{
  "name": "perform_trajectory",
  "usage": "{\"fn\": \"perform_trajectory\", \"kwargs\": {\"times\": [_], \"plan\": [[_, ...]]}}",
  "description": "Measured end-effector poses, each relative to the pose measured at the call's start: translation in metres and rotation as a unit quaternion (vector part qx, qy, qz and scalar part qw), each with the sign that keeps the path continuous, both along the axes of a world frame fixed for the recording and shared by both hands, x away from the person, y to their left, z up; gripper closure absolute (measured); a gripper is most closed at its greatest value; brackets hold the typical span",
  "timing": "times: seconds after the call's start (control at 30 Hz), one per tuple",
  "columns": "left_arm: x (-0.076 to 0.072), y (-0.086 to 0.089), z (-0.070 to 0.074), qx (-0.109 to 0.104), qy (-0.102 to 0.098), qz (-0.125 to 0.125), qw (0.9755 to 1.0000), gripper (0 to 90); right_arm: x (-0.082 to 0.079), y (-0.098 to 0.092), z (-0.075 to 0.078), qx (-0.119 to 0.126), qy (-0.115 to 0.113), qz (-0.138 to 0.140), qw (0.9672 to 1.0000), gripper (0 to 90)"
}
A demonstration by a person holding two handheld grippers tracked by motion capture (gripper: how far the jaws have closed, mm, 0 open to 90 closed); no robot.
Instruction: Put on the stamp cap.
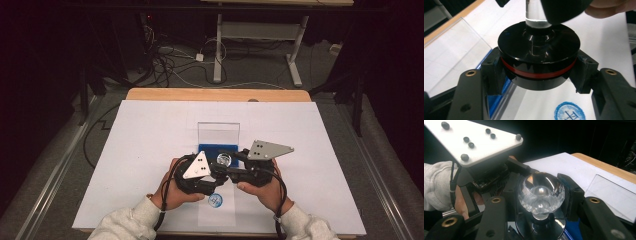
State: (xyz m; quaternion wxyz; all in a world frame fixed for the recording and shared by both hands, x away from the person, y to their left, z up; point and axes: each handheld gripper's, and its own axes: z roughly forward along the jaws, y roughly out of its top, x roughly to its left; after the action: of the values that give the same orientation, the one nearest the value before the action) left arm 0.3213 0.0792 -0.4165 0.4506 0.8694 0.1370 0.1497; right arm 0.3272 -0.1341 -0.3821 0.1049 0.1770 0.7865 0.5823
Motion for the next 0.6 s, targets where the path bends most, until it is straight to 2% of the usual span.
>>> {"fn": "perform_trajectory", "kwargs": {"times": [0.23, 0.3, 0.33, 0.37, 0.43, 0.6], "plan": [[0.0001, 0.0002, -0.0001, 0.005, 0.009, -0.005, 0.9999, 37.0, -0.0031, 0.0024, -0.0020, -0.008, -0.007, 0.002, 0.9999, 56.7], [-0.0001, 0.0013, 0.0014, -0.007, 0.019, -0.006, 0.9998, 37.0, -0.0049, 0.0027, -0.0025, -0.003, -0.012, 0.003, 0.9999, 56.7], [-0.0001, 0.0013, 0.0014, -0.007, 0.019, -0.006, 0.9998, 36.9, -0.0056, 0.0025, -0.0023, -0.001, -0.011, 0.001, 0.9999, 56.7], [-0.0008, 0.0020, 0.0039, -0.003, 0.007, -0.006, 1.0000, 36.9, -0.0057, 0.0020, -0.0012, -0.002, -0.012, 0.003, 0.9999, 56.7], [0.0009, 0.0034, 0.0046, -0.011, 0.017, -0.017, 0.9997, 36.9, -0.0042, 0.0001, 0.0010, 0.007, -0.007, 0.002, 1.0000, 56.7], [0.0019, 0.0051, 0.0011, -0.014, 0.007, -0.018, 0.9997, 36.8, -0.0034, -0.0004, -0.0004, 0.006, -0.002, 0.001, 1.0000, 56.7]]}}
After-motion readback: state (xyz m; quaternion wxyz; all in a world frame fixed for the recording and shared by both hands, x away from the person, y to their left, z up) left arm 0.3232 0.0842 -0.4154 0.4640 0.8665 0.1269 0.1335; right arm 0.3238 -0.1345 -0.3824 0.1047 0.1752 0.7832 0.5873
